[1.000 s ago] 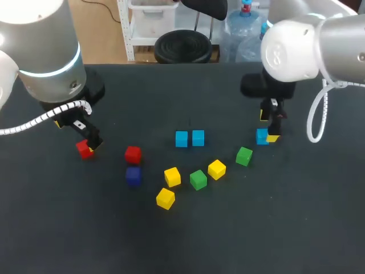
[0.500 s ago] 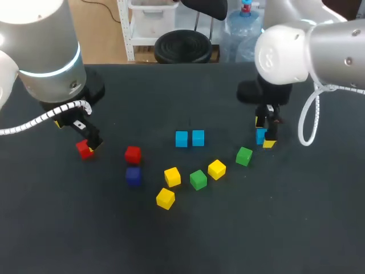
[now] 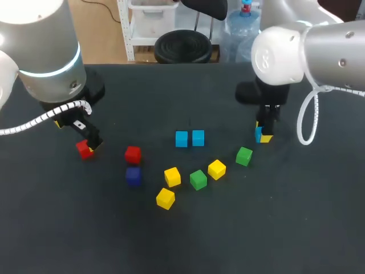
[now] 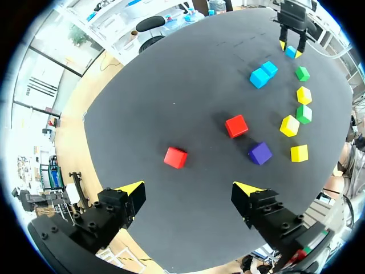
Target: Place the blue cubes, place green cubes on the blue cubes, place the yellow cubes on the green cubes, then place the red cubes on the yellow cubes, and place purple cube on the red cubes.
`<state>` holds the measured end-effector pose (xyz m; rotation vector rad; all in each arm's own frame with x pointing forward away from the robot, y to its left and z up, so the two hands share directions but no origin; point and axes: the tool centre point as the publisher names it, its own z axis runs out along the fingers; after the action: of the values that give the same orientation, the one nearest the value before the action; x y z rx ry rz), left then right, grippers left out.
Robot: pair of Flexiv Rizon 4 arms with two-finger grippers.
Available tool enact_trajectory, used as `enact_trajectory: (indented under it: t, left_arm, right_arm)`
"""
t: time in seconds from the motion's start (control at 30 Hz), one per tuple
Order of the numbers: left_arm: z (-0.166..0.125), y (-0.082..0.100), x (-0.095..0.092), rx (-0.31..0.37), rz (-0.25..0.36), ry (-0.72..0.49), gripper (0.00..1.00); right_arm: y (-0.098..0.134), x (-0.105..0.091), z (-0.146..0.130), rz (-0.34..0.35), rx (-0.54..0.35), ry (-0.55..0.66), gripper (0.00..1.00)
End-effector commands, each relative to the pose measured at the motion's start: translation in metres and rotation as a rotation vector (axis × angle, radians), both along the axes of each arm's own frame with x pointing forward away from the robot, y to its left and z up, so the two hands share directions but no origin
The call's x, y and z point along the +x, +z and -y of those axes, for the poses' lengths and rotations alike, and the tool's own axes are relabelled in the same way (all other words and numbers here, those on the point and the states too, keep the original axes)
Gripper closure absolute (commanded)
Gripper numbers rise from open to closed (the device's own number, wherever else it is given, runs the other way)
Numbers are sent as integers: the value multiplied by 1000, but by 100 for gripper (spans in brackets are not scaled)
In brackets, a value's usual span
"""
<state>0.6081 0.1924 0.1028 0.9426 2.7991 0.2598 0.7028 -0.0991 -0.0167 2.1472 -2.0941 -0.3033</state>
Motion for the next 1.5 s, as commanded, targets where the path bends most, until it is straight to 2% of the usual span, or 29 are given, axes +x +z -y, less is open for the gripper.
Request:
enact_trajectory:
  t: [0.03,0.17,0.33,0.5,0.67,1.07,1.5]
  left_arm:
    - [0,0,0,2,1,1,0]
    - [0,0,0,2,1,1,0]
    - [0,0,0,2,1,1,0]
    - [0,0,0,2,1,1,0]
    - [0,0,0,2,1,1,0]
    - [0,0,0,2,1,1,0]
    - [0,0,0,2,1,1,0]
  right_arm:
    - [-1,1,-1,0,0,3,100]
    - [4,0,-5,15,-5,16,100]
    - [24,-2,-15,32,-4,18,100]
    - [46,-8,-39,52,13,22,100]
    - [54,-10,-68,60,39,42,100]
    - [29,-13,-120,15,52,114,100]
    - [12,-10,-119,-13,24,82,100]
